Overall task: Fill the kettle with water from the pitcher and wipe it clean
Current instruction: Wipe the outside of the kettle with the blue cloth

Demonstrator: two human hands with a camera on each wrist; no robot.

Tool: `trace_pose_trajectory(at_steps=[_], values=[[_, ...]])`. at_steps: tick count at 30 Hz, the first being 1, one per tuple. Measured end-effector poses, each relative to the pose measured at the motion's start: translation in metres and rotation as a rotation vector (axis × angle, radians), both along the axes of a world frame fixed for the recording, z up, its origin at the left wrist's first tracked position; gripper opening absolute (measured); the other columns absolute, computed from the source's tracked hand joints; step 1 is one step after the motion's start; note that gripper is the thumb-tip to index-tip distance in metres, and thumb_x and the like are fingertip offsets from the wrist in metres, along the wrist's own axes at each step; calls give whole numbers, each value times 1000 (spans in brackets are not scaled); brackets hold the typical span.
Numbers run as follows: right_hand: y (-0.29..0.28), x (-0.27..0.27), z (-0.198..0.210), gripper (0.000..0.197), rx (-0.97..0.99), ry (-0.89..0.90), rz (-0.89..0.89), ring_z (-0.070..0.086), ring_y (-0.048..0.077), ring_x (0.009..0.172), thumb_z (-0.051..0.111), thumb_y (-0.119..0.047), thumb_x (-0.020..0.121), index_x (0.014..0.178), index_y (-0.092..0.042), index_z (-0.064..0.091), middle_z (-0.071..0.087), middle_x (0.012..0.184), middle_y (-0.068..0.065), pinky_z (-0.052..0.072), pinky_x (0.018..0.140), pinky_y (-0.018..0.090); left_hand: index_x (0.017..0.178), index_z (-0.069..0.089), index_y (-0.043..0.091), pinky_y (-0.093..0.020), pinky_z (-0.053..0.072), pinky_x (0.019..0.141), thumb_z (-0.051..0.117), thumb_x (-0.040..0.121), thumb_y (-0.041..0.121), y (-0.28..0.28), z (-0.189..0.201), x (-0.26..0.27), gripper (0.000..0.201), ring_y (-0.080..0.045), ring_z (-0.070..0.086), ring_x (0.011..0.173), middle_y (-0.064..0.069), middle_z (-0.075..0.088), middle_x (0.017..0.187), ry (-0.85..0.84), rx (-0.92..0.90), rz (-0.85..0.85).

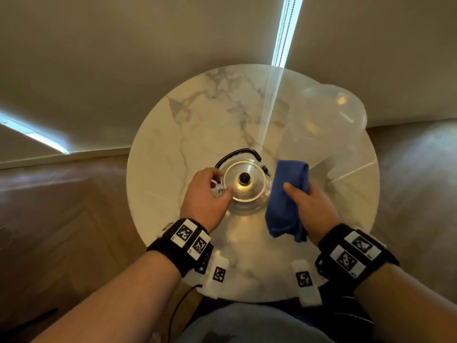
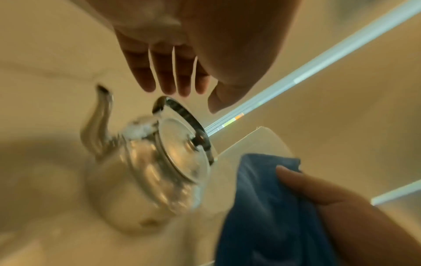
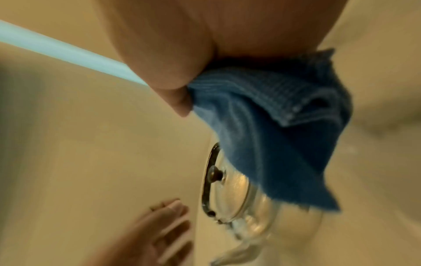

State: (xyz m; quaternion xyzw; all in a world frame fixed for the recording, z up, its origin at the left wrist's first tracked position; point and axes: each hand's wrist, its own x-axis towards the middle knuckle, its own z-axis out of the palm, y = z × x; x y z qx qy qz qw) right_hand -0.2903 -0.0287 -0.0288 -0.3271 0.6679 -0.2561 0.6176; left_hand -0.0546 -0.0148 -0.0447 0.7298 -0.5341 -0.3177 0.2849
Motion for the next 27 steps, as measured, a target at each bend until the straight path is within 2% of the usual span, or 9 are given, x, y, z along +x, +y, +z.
trace_pose_trajectory(at_steps=[1, 2, 5, 8, 11, 16, 21, 25, 27], values=[[-4, 3, 1, 23, -87, 212, 104, 75, 42, 79, 59, -39, 101, 118, -24, 59, 72, 109, 16, 60, 61, 48, 117, 62, 28, -33, 51, 95, 76, 80, 40, -8, -3, 10, 42, -17, 60, 110, 7, 62, 119, -100, -26, -67], [-8, 7, 0, 23, -194, 406, 230, 73, 41, 79, 57, -32, 101, 122, -23, 57, 67, 116, 14, 59, 60, 44, 123, 61, 27, -34, 47, 102, 76, 77, 42, -15, -6, 16, 51, -21, 55, 120, 4, 59, 128, -176, -33, -146], [-21, 29, -13, 62, -425, 855, 592, 60, 36, 113, 59, -20, 95, 154, -19, 41, 40, 153, 10, 49, 87, 37, 142, 53, 26, -43, 40, 116, 78, 72, 44, -26, -14, 21, 77, -29, 38, 141, -5, 43, 154, -284, 39, -352], [-21, 52, -32, 79, -495, 1019, 742, 47, 39, 130, 63, -21, 92, 163, -24, 28, 32, 160, 13, 48, 97, 45, 146, 48, 23, -46, 45, 113, 78, 70, 46, -30, -23, 18, 84, -32, 40, 142, -6, 35, 159, -356, 43, -477], [-12, 55, -43, 77, -479, 1055, 749, 46, 38, 126, 59, -17, 93, 163, -29, 27, 23, 167, 7, 53, 87, 47, 140, 50, 22, -47, 51, 106, 79, 74, 42, -32, -32, 19, 75, -31, 47, 135, 1, 30, 160, -344, 64, -451], [13, 46, -52, 84, -495, 946, 771, 63, 41, 110, 67, -6, 86, 161, -23, 35, 30, 170, 1, 59, 82, 48, 134, 50, 21, -49, 55, 98, 81, 76, 33, -33, -41, 22, 66, -33, 57, 120, 3, 26, 159, -354, 31, -469], [6, 43, -42, 99, -364, 786, 760, 56, 29, 134, 80, -21, 82, 164, -27, 25, 16, 173, -9, 52, 101, 42, 135, 48, 23, -50, 55, 97, 81, 78, 31, -34, -39, 20, 65, -32, 54, 121, 6, 22, 159, -354, 52, -461], [-20, 57, -32, 76, -426, 749, 651, 54, 25, 136, 60, -11, 92, 161, -29, 36, 25, 171, -13, 45, 100, 32, 137, 49, 21, -50, 56, 97, 83, 76, 26, -35, -40, 18, 69, -33, 52, 124, 3, 22, 159, -366, 79, -435], [-24, 55, -25, 76, -434, 721, 707, 54, 25, 136, 60, -8, 90, 160, -29, 38, 27, 170, -13, 44, 100, 30, 137, 51, 20, -49, 55, 99, 85, 76, 25, -34, -40, 16, 70, -33, 51, 126, 1, 23, 159, -364, 88, -421]])
